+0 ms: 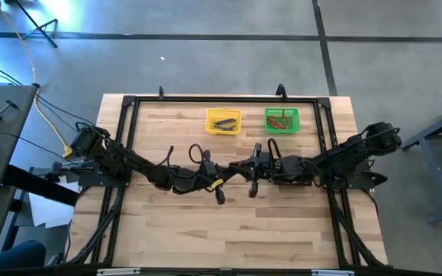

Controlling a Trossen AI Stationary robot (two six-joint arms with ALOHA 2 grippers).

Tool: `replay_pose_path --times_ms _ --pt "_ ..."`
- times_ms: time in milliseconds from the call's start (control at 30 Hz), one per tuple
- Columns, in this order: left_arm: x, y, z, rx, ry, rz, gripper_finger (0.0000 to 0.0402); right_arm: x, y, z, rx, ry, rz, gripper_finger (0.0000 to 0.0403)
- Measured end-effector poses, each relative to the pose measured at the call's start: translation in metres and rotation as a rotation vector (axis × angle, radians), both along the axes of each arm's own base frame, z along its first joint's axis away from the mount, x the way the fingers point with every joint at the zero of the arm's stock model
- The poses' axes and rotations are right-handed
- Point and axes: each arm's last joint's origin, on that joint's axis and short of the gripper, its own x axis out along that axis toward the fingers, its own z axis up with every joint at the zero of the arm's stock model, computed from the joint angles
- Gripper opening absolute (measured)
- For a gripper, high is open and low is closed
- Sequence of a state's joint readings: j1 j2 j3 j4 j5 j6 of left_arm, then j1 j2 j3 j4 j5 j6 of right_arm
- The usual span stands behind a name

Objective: Sort crayons
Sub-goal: Put the orange crayon into the green bin

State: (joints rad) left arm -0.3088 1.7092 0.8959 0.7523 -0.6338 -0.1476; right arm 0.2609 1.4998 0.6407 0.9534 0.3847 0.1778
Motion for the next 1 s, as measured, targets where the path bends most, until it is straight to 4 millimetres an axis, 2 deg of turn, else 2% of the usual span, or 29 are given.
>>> replay_pose_path --times_ms 233,400,533,633,733,867,1000 --pt "0.000 0.000 -0.001 -0.028 -0.004 0.005 0.0050 0.001 -0.002 -0.002 -0.007 0.022 -0.002 0.0006" --pt "0.000 0.001 -0.003 -0.013 0.025 0.010 0.0093 -0.002 -0.017 -0.003 -0.051 0.118 -0.075 0.0005" --pt "0.000 0.000 -0.006 -0.013 0.057 0.005 0.0113 -0.020 -0.046 0.006 -0.116 0.288 -0.306 0.0004" --pt "-0.001 0.000 -0.007 -0.015 0.065 0.002 0.0116 -0.043 -0.073 0.016 -0.136 0.398 -0.474 0.0004" --pt "-0.001 0.001 -0.007 -0.015 0.063 0.003 0.0117 -0.068 -0.103 0.021 -0.084 0.489 -0.591 0.0004" --pt "0.000 0.001 -0.007 -0.017 0.059 0.003 0.0117 -0.092 -0.140 0.013 0.031 0.634 -0.689 0.0004" --pt "0.000 0.001 -0.007 -0.017 0.057 0.004 0.0117 -0.102 -0.173 0.000 0.102 0.729 -0.767 0.0004"
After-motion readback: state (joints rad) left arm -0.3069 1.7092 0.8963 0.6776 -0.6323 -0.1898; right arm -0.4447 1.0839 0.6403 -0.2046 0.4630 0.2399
